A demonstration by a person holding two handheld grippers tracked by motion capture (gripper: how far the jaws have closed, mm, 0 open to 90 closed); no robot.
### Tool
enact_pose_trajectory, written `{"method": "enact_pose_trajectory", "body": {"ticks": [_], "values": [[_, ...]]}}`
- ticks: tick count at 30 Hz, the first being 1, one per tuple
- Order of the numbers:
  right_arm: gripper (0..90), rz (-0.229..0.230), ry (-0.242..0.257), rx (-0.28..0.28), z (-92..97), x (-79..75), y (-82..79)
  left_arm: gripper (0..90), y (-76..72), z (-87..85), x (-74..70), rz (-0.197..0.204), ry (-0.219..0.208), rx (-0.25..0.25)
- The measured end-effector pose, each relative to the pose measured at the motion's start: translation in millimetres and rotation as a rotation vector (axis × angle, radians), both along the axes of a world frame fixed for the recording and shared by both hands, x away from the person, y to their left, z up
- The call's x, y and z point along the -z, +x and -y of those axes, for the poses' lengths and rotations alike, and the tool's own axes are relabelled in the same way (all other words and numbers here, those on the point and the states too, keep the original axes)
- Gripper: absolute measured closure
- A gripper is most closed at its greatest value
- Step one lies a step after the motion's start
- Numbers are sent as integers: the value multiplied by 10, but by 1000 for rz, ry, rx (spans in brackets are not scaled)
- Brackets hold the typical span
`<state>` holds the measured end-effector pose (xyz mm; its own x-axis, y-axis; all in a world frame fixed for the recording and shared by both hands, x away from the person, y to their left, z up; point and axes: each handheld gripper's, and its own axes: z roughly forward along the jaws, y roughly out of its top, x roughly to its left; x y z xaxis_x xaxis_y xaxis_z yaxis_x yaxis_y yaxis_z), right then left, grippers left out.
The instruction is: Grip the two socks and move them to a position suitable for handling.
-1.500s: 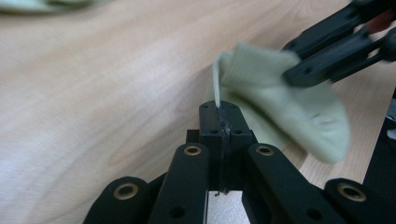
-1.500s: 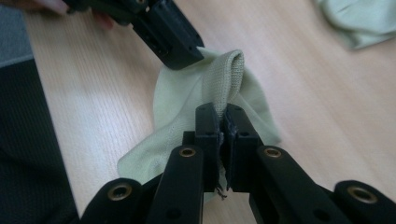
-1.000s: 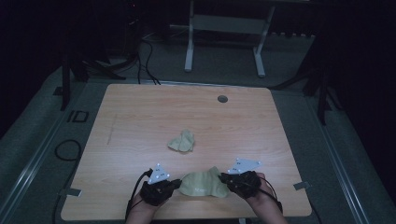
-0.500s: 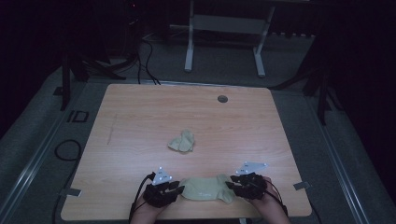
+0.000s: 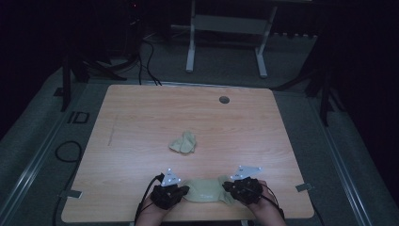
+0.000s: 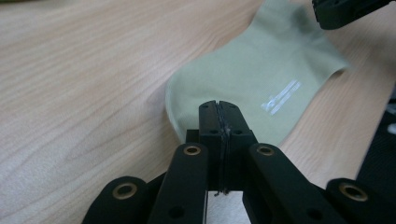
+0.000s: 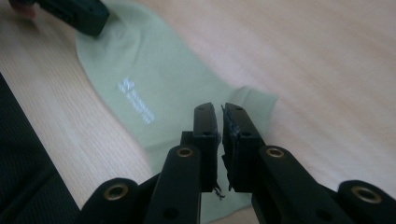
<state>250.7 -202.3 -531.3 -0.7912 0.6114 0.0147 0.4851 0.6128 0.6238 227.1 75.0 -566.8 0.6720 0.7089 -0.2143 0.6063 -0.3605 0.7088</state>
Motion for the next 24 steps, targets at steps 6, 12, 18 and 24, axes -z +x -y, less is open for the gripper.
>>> {"method": "enact_pose_trajectory", "body": {"ticks": [6, 12, 18, 24], "values": [[810, -27, -61, -10, -18, 175, 26, 889, 40, 28, 27, 2, 22, -1], [790, -43, -45, 13, 132, 172, 72, 894, 18, 22, 38, -1, 10, -5], [794, -59, -17, 34, 268, 178, 120, 894, -14, 49, 40, -4, 7, 8], [762, -64, -37, 37, 248, 153, 124, 861, -23, 49, 41, -8, -33, 30]]}}
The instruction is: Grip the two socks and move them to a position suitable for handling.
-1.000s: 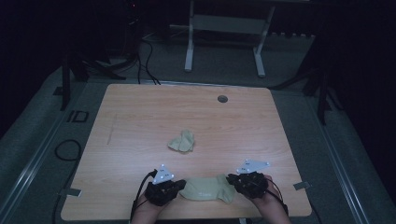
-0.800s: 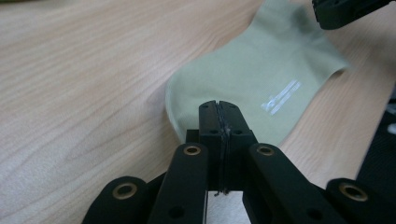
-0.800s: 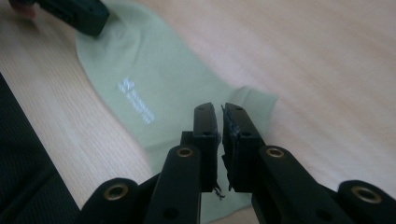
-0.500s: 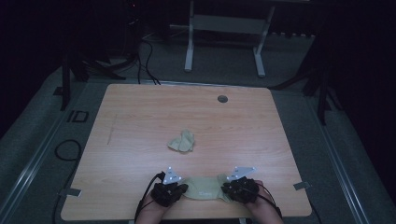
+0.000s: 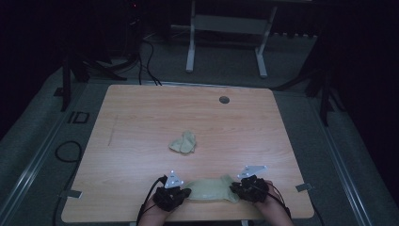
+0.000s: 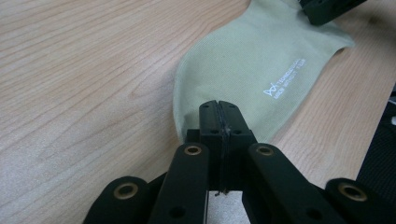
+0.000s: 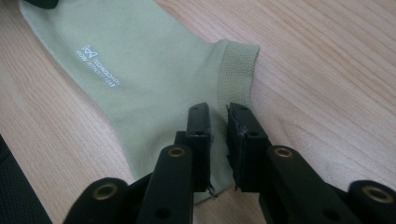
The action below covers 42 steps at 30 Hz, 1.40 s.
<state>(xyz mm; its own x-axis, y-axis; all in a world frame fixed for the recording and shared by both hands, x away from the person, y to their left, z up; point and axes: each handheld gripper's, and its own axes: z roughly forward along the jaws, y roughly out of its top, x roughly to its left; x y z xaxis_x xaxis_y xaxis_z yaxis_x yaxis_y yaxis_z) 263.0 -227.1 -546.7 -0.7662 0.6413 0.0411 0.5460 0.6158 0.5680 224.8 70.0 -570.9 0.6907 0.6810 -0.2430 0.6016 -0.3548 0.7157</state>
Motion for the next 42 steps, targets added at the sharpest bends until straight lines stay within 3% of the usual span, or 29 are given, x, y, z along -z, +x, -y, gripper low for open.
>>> {"method": "enact_pose_trajectory", "body": {"ticks": [4, 8, 10, 17, 25, 27, 30, 37, 42], "values": [[696, 13, 11, -1, -43, -73, -15, 671, -32, -8, -49, 30, -10, 13], [585, 40, 34, -17, -85, -183, -5, 551, -57, -58, -120, 79, 0, 0], [552, 54, 45, -26, -115, -238, 21, 496, -52, -111, -140, 88, -20, -2], [498, 78, 69, -55, -308, -392, 218, 447, -48, -322, -154, 101, -12, -31], [506, 91, 77, -79, -669, -506, 520, 381, -7, -485, -137, 78, -63, -95], [505, 94, 80, -83, -775, -520, 594, 340, -7, -493, -143, 85, -55, -109], [503, 97, 82, -89, -939, -527, 721, 312, -2, -492, -140, 100, -25, -116], [474, 85, 64, -92, -1326, -510, 1032, 289, 22, -526, -81, 82, -21, -142], [437, 63, 47, -65, -1518, -387, 1254, 263, 25, -552, -76, 79, -31, -164]]}}
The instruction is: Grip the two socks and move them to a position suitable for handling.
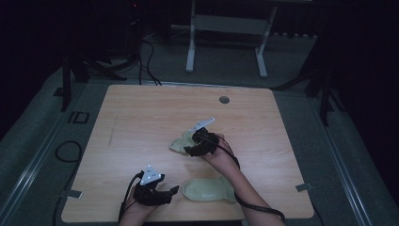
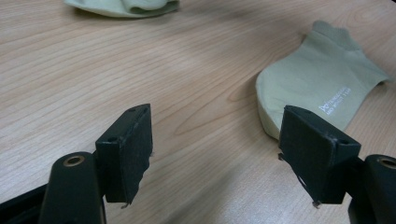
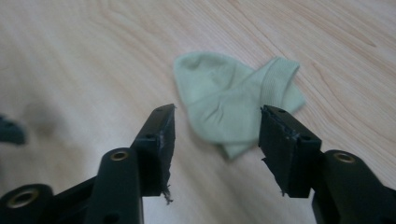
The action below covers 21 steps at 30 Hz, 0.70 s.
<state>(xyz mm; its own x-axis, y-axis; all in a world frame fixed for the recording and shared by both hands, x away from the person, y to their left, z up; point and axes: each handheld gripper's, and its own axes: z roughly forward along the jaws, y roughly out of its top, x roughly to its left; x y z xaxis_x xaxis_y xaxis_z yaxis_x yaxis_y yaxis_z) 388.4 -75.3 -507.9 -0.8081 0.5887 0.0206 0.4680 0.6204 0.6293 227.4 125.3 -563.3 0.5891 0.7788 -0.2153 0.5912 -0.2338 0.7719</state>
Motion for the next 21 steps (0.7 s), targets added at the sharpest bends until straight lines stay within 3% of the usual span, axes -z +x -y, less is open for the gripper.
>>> {"method": "enact_pose_trajectory", "body": {"ticks": [4, 9, 11, 16, 18, 19, 21], "values": [[391, -10, -17, 43, -127, 104, 156, 178, 22, 2, 29, -21, 32, -25], [350, -15, -43, 97, -259, 228, 315, 165, 26, 1, 36, -20, 48, -37], [330, -28, -54, 97, -317, 285, 333, 165, 26, 1, 43, -15, 54, -36], [340, 8, -107, 104, -411, 402, 286, 165, 34, -23, 51, -16, 52, -39], [431, 58, -137, 106, -442, 419, 214, 165, 35, -40, 44, -10, 48, -46], [458, 58, -135, 101, -445, 418, 198, 165, 34, -39, 42, -7, 50, -48], [621, 76, -145, 100, -444, 411, 176, 165, 32, -35, 40, -6, 49, -45]]}}
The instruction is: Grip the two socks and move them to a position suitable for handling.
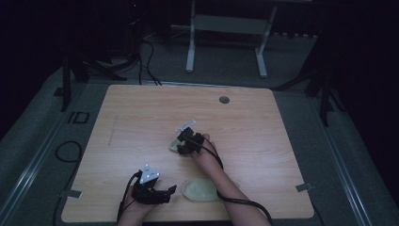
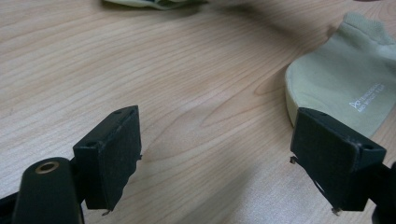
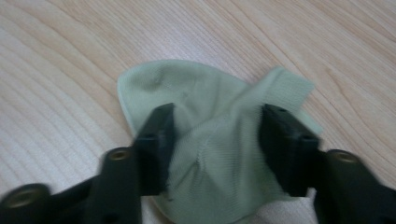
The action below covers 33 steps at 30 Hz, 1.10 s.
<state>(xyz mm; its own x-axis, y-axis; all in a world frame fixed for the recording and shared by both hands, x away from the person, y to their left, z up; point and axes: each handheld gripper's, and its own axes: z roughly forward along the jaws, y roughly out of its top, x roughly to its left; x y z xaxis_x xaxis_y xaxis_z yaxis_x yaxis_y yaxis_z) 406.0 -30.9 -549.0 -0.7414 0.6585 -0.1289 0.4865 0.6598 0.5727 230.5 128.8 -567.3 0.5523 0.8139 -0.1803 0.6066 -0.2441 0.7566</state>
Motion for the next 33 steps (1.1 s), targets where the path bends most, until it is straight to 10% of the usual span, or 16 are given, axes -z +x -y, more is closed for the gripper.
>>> {"method": "enact_pose_trajectory", "body": {"ticks": [7, 23, 33], "values": [[789, -8, 2, 0, 67, -45, 15, 165, 4, 13, 12, -5, 0, 5], [799, 75, 38, 82, 740, -516, -72, 165, 5, -10, -23, 2, -16, -3], [797, 117, 74, 127, 1128, -526, -384, 165, 7, 33, -19, -6, -25, 9]]}}
